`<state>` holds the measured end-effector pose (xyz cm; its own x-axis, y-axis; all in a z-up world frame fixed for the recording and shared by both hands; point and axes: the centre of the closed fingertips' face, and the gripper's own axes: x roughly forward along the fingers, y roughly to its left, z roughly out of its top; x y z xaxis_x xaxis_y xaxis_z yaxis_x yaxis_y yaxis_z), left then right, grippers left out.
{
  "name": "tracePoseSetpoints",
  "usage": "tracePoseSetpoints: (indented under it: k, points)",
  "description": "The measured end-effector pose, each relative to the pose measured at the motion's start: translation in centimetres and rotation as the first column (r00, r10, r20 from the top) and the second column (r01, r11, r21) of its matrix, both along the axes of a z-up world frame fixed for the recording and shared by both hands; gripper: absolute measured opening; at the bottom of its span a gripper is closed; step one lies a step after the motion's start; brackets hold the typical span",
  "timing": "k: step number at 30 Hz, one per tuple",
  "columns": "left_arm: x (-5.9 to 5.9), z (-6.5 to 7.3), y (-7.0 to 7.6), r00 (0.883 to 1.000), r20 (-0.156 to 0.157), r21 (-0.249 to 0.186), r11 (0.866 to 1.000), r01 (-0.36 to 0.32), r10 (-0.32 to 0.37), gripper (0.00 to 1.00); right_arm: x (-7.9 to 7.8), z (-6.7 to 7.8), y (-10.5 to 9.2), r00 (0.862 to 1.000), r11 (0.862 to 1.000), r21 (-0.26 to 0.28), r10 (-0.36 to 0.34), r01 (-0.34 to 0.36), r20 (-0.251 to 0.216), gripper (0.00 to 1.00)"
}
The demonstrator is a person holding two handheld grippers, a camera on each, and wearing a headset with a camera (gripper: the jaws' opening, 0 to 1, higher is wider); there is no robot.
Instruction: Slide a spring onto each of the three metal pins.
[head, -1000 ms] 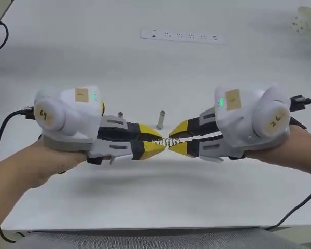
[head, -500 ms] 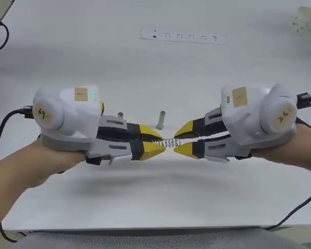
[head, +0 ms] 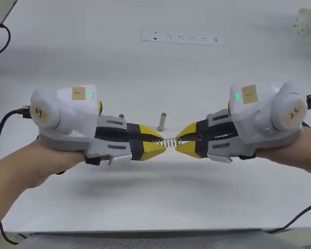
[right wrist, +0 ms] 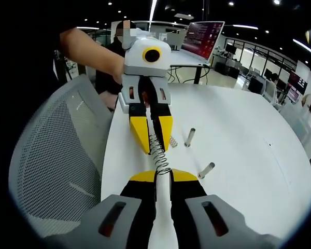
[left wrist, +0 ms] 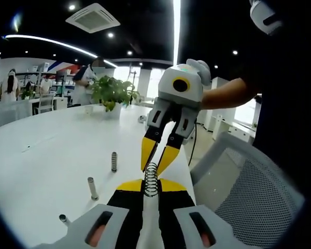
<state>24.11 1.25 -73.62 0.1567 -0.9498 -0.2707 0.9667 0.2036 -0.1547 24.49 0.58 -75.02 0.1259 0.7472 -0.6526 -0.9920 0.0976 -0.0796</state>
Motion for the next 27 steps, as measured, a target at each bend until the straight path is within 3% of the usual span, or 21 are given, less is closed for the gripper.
tracePoseSetpoints:
  k: [9, 10, 15, 27]
  points:
    - [0.1, -0.3, 0.4, 1.000, -0.005, 0.013, 1.000, -0.006, 0.006, 0.02, 0.0, 0.9, 0.4, 1.000, 0.999, 0.035, -0.003, 0.004, -0.015, 0.07]
    - [0.2, -0.6, 0.5, 1.000, 0.002, 0.033, 0.999, -0.009, 0.009, 0.02, 0.2, 1.3, 0.6, 1.000, 0.998, 0.055, -0.003, 0.005, -0.022, 0.06]
    - [0.3, -0.8, 0.5, 1.000, 0.019, 0.046, 0.999, -0.010, 0.009, 0.02, 0.4, 2.6, 1.3, 0.999, 0.994, 0.111, -0.011, 0.015, -0.035, 0.00]
    - [0.5, 0.0, 0.3, 0.999, 0.046, 0.024, 1.000, -0.006, 0.005, 0.02, -0.1, 3.3, 2.1, 0.997, 0.986, 0.163, -0.029, 0.041, -0.072, 0.03]
